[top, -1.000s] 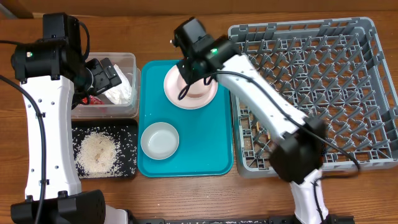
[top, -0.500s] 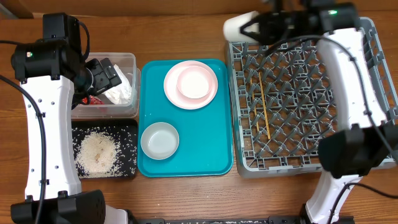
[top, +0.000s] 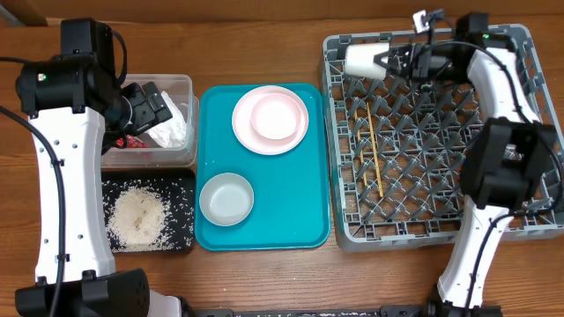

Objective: Sort waste into correct bins and load items into the dishwasher
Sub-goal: 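Carry the white cup right into the back of the dish rack, then lower the cup upside down onto the rack tines and release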

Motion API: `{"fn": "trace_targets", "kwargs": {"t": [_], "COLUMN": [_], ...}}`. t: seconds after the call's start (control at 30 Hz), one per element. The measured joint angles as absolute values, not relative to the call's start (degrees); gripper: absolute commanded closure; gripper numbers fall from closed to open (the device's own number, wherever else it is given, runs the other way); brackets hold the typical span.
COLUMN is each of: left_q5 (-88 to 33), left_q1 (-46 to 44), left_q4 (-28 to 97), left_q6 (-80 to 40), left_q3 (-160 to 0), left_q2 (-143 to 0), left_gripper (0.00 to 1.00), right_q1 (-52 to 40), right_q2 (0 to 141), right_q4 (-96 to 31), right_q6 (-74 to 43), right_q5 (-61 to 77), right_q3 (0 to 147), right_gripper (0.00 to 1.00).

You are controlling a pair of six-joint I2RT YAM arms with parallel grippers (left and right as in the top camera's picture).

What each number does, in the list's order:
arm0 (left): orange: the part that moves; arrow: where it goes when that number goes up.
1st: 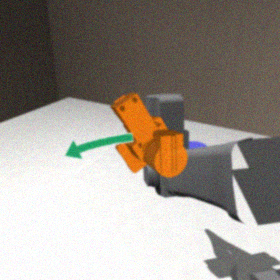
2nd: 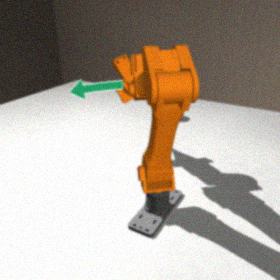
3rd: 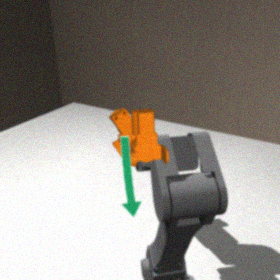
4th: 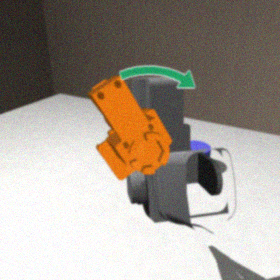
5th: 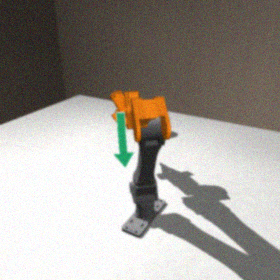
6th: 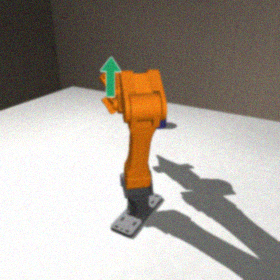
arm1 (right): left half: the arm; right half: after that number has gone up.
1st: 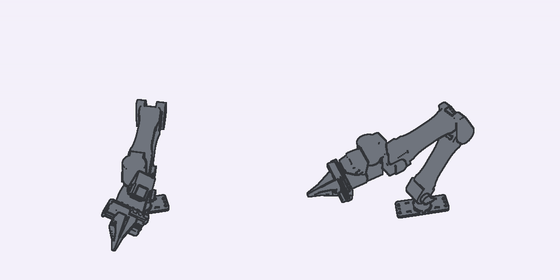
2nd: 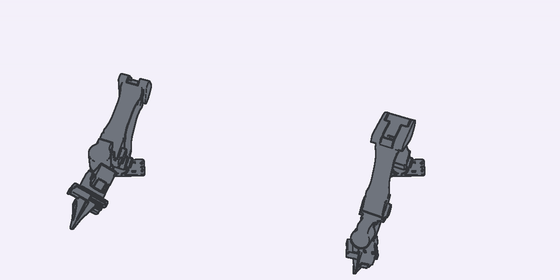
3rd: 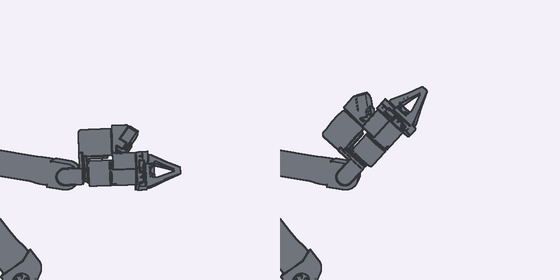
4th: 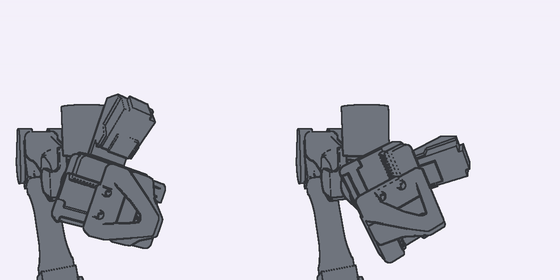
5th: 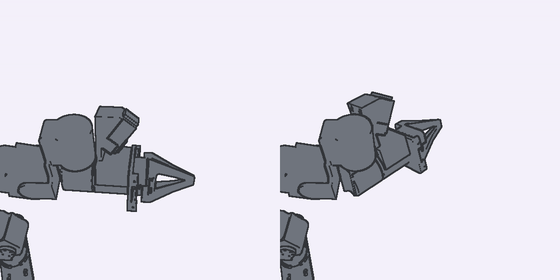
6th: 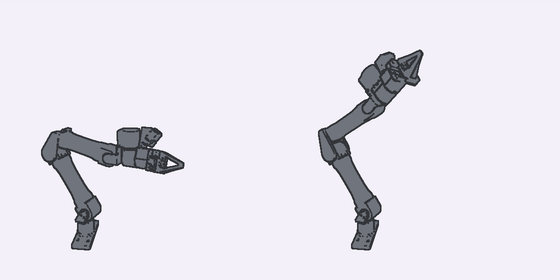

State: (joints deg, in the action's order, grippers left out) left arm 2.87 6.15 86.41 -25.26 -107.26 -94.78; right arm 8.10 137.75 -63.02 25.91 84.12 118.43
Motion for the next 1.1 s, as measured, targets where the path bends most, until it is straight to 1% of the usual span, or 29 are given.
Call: {"fn": "trace_targets", "kwargs": {"t": [0.2,0.63,1.1], "left_q5": [2.9,2.9,2.9], "left_q1": [6.2,6.2,6.2], "left_q4": [86.4,86.4,86.4], "left_q6": [-25.3,-25.3,-25.3], "left_q3": [-107.3,-107.3,-107.3], "left_q2": [-94.8,-94.8,-94.8], "left_gripper": [0.0,0.0,0.0], "right_q1": [6.9,6.3,6.3], "right_q2": [138.8,138.8,138.8], "right_q4": [-62.2,-63.6,-63.3], "right_q6": [26.2,26.7,26.8], "right_q5": [85.1,78.6,78.8], "right_q3": [118.3,118.3,118.3], "right_gripper": [0.96,0.96,0.96]}}
